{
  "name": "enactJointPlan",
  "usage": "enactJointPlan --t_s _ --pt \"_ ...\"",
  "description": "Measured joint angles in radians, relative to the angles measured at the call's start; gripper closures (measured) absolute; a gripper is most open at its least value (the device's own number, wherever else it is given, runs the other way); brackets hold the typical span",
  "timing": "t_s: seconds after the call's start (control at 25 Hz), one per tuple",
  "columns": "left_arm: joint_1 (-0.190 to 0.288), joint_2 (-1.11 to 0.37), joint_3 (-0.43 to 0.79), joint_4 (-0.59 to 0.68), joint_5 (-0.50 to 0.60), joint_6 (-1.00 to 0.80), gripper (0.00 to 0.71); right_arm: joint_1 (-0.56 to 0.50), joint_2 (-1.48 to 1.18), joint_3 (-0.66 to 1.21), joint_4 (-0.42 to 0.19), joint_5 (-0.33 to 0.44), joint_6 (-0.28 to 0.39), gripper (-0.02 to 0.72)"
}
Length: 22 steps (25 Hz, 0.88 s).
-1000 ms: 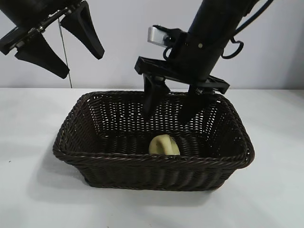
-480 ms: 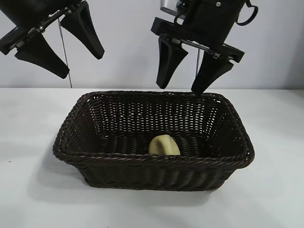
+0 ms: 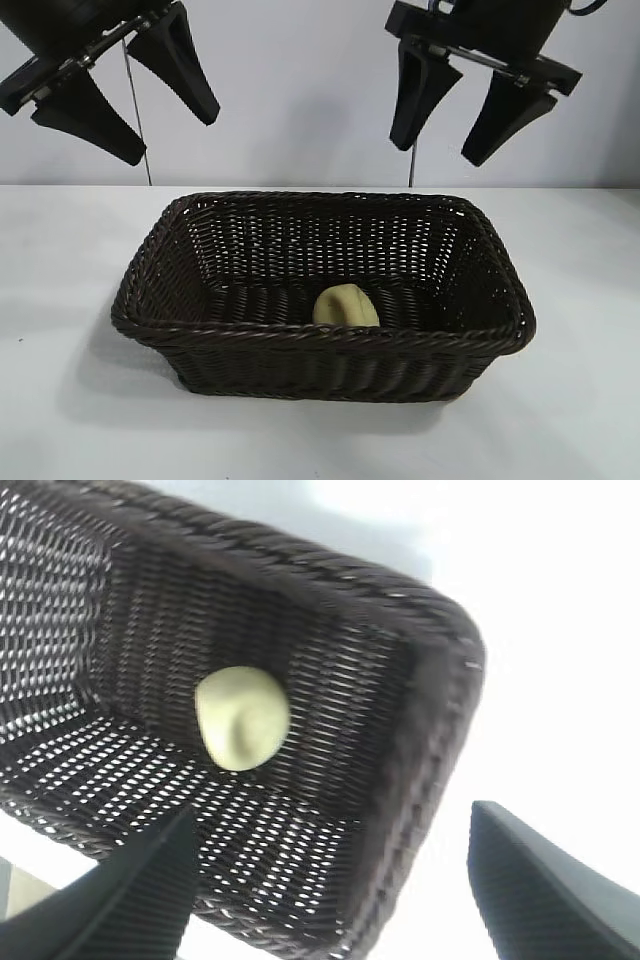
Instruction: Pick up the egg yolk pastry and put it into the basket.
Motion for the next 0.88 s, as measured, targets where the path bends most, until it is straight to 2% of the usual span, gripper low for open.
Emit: enactJointPlan --t_s 0.28,0.88 --pt "0.0 0.0 0.0 0.0 0.0 0.0 0.189 -0.074 -0.056 0.035 -0.007 0.01 -0.001 0.164" --pt "0.0 0.0 0.0 0.0 0.0 0.0 0.189 -0.077 -0.056 0.035 -0.008 0.013 -0.001 0.164"
